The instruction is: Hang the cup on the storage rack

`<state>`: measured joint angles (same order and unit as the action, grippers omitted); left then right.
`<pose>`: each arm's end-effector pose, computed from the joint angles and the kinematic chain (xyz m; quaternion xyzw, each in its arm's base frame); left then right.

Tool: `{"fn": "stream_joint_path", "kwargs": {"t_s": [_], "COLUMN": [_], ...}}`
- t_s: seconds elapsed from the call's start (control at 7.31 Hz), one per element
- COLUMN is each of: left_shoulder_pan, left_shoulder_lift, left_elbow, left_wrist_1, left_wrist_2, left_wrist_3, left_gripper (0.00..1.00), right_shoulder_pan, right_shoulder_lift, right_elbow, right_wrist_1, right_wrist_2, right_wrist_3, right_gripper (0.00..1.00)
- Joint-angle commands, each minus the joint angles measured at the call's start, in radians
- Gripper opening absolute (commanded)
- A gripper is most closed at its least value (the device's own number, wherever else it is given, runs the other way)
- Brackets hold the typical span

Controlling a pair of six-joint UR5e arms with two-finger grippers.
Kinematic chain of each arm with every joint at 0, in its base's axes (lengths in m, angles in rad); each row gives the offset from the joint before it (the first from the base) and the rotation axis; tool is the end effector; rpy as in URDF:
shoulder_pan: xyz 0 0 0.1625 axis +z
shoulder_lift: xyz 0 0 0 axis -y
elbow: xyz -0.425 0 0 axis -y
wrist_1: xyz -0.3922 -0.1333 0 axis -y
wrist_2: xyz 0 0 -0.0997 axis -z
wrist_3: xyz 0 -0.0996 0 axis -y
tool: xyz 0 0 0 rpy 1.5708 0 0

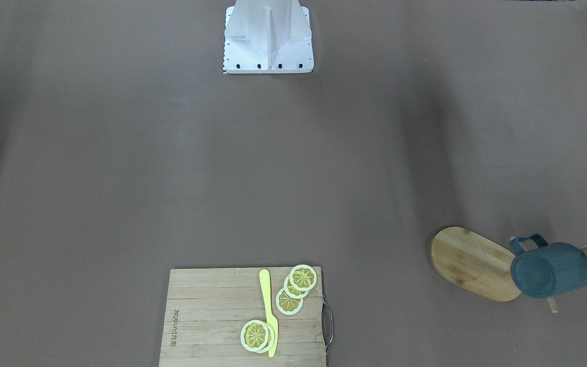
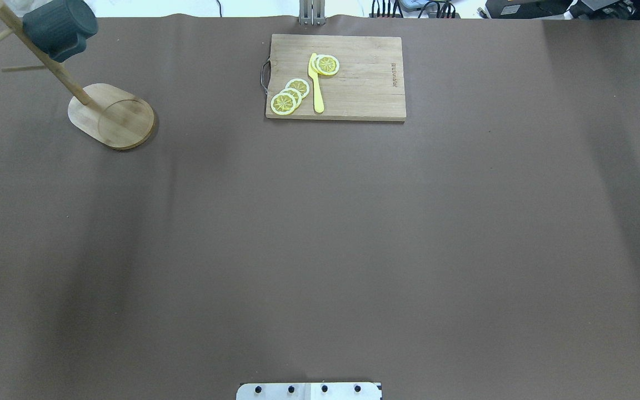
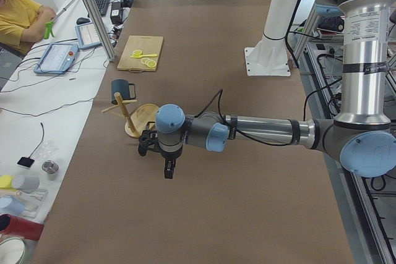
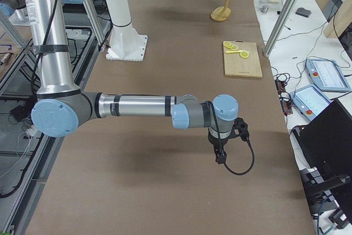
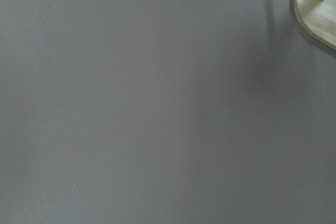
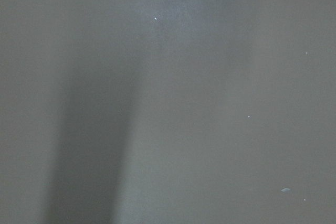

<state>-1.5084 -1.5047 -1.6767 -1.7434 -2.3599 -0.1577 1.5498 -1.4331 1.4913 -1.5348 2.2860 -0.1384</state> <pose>-0.0328 -0.4790 0.6185 0.0553 0.3907 -0.0030 0.9189 0.0563 -0.5575 0.6261 0.0645 -0.3465 -0.0909 0.9314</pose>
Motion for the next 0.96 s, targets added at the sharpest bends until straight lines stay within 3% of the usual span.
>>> {"fn": "stream_joint_path", "kwargs": {"t_s": [0.0,0.82], "left_shoulder_pan": [-0.001,-0.001], "left_shoulder_lift": [-0.003,-0.008], "left_elbow": [-0.009,-0.002], "left_wrist_1": [-0.005,-0.008], "left_wrist_2": [0.001,-0.001], "left_wrist_3": [-0.002,0.000], "left_gripper": [0.98,0.98], "right_shoulder_pan": [-0.008,0.024], "right_shoulder_lift": [0.040,0.049], "right_elbow": [0.004,0.027], "right_wrist_1": [-0.079,-0.165], "right_wrist_2": [-0.003,-0.034], "right_wrist_3": [-0.001,-0.004], "right_gripper": [1.00,1.00]}}
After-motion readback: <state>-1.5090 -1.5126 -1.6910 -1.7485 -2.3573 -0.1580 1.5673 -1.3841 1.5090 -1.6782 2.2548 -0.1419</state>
